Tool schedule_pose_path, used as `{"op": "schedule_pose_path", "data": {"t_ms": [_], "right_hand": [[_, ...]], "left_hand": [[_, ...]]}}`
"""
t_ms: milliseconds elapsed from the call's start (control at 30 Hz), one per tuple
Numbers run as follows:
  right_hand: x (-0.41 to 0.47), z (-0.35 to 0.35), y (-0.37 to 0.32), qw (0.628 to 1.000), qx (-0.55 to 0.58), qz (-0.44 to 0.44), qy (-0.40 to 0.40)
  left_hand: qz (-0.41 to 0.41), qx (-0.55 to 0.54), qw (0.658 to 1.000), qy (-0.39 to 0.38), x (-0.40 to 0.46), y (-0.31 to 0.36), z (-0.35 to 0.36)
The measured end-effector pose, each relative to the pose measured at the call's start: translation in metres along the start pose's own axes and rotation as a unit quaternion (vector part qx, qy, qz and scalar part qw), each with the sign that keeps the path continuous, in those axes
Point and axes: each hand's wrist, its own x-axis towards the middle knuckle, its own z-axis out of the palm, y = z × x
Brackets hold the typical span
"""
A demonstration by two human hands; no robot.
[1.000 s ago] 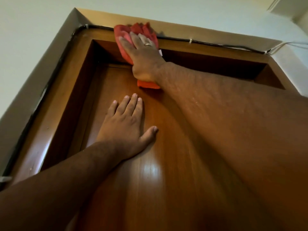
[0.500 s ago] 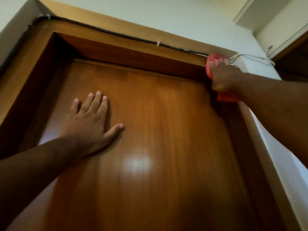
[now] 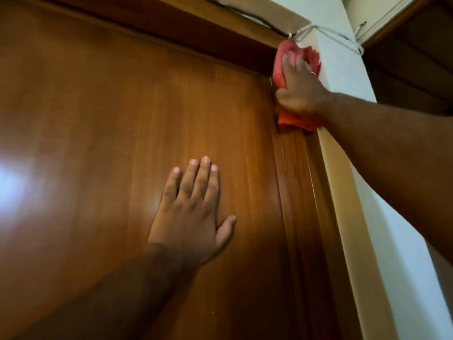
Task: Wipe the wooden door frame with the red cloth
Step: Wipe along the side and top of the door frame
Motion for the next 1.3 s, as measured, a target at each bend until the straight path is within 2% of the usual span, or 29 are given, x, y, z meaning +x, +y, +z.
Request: {"op": "schedule_pose_path", "data": {"t_ms": [167, 333, 400, 500, 700, 833, 933, 1033, 1167, 1300], "right_hand": [[-0.122, 0.036, 0.008, 0.999, 0.001, -0.032, 0.034], [-0.330, 0.081, 0.003, 1.000, 0.006, -0.026, -0.015], [-0.378, 0.089, 0.001, 0.999, -0.019, -0.024, -0.034], [-0.366, 0.088, -0.001, 0.998, -0.040, -0.001, -0.045], [-0.240, 0.064, -0.003, 0.998, -0.059, 0.026, -0.024], [-0.228, 0.057, 0.000, 0.996, -0.072, 0.017, -0.041], [-0.262, 0.063, -0.001, 0.996, -0.072, 0.024, -0.049], [-0.323, 0.076, -0.002, 0.996, -0.066, 0.016, -0.053], [-0.426, 0.100, 0.003, 0.997, -0.043, 0.001, -0.071], [-0.533, 0.121, 0.005, 0.990, -0.077, 0.015, -0.118]], "left_hand": [[0.008, 0.011, 1.000, -0.015, -0.002, 0.001, -0.005], [0.011, 0.030, 0.999, -0.009, -0.001, -0.001, -0.003], [0.014, 0.024, 1.000, -0.008, -0.001, -0.001, -0.003], [0.018, 0.021, 1.000, -0.002, 0.000, -0.001, -0.002], [0.026, 0.014, 0.999, 0.015, -0.004, -0.001, -0.001], [0.033, 0.015, 0.999, 0.011, -0.006, -0.002, -0.004], [0.041, -0.015, 0.999, 0.000, -0.026, 0.007, 0.001], [0.065, -0.043, 0.997, -0.021, -0.084, 0.034, 0.016], [0.074, -0.030, 0.995, -0.060, -0.153, 0.066, 0.035], [0.070, 0.002, 0.996, -0.061, -0.165, 0.074, 0.041]]}}
